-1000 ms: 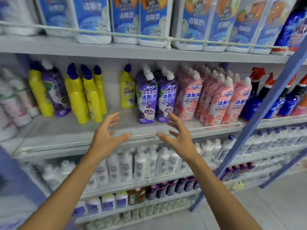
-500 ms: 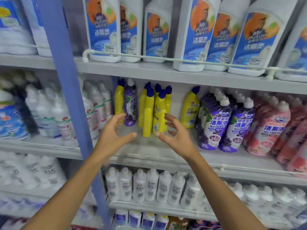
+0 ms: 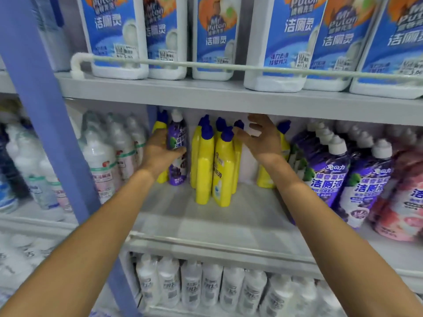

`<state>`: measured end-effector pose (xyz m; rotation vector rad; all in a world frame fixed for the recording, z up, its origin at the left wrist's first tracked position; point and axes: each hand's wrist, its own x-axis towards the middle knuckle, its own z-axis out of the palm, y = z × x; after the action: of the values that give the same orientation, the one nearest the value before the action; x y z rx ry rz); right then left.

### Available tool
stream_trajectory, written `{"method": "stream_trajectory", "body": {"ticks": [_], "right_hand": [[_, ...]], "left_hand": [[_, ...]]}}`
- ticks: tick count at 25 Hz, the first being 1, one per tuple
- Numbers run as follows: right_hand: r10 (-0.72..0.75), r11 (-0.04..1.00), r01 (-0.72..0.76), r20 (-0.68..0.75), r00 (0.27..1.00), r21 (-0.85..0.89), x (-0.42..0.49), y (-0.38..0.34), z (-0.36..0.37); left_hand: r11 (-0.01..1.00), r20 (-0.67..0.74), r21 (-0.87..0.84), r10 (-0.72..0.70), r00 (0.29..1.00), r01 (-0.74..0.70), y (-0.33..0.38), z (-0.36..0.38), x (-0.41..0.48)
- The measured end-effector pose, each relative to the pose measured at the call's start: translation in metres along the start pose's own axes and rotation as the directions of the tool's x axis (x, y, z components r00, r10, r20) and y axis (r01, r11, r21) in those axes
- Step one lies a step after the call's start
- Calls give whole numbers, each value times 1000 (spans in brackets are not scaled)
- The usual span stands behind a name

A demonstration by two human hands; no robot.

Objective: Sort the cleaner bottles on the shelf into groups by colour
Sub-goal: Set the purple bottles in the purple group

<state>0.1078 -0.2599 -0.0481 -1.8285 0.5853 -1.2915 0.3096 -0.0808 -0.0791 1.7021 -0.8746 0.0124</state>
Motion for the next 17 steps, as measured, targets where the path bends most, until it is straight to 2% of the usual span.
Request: {"method": "stream_trajectory", "body": {"ticks": [4, 7, 11, 14, 17], "right_hand": [[196, 974, -203, 76, 978, 103, 14, 35, 6], [190, 979, -196, 91, 978, 57, 7, 55, 15], [204, 979, -204, 48, 978, -7, -1, 66, 26], [183, 983, -184, 36, 982, 18, -5, 71, 27], [192, 980, -193, 23, 981, 39, -8, 72, 26]], "left_hand": [[988, -101, 155, 3, 995, 13, -25, 24, 34], [959, -199, 260, -58, 978, 109, -19, 35, 43], [897, -219, 421, -47, 975, 138, -16, 39, 46], [924, -213, 377, 13, 977, 70, -22, 33, 36], [983, -186, 181, 6, 983, 28, -26, 15, 17]]}}
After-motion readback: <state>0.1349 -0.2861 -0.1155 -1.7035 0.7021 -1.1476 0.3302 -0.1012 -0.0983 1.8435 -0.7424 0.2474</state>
